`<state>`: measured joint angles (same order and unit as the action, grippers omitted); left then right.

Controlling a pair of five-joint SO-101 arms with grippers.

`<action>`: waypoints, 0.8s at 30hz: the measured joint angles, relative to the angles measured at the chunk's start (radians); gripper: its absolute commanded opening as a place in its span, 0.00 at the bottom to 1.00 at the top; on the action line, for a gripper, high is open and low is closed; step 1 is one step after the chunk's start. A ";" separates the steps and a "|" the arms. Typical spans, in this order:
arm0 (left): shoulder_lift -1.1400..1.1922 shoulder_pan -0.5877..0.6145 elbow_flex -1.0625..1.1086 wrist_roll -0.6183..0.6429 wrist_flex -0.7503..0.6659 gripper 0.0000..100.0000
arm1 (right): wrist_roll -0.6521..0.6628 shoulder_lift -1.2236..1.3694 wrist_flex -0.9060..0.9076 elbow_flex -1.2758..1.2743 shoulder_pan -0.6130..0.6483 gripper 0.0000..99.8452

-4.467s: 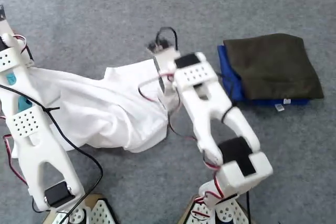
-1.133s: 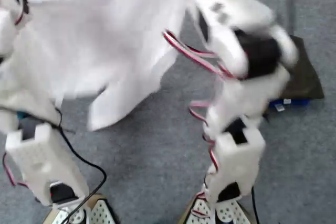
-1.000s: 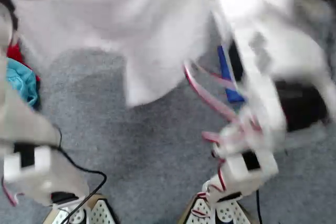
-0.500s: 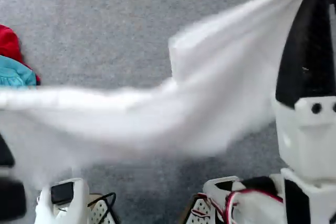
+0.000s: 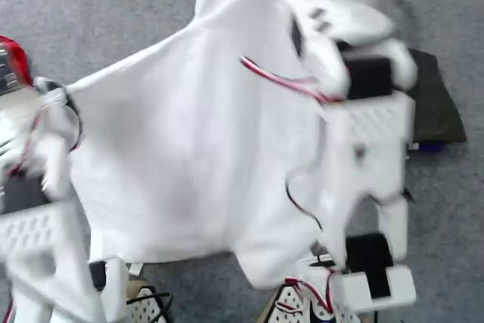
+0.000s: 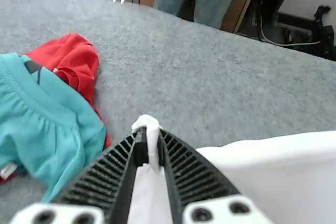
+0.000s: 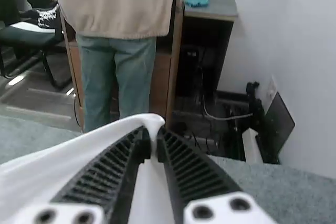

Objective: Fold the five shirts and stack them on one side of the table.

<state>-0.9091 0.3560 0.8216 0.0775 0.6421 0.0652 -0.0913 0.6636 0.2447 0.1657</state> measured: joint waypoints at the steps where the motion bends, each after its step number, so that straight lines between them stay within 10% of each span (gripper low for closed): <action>1: 0.034 0.000 0.043 0.000 -0.135 0.03 | 0.000 0.041 -0.123 -0.068 0.000 0.01; 5: 0.235 0.000 0.028 0.000 -0.555 0.03 | -0.002 0.207 -0.422 -0.115 0.000 0.01; 10: 0.574 0.000 -0.221 0.000 -0.651 0.03 | -0.002 0.408 -0.462 0.069 0.000 0.01; 24: 0.913 0.005 -0.569 0.000 -0.249 0.03 | 0.002 0.815 0.288 0.853 0.002 0.01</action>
<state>0.0038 0.3606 0.2524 0.0775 0.3936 0.0667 0.7234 0.9521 1.0978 0.1672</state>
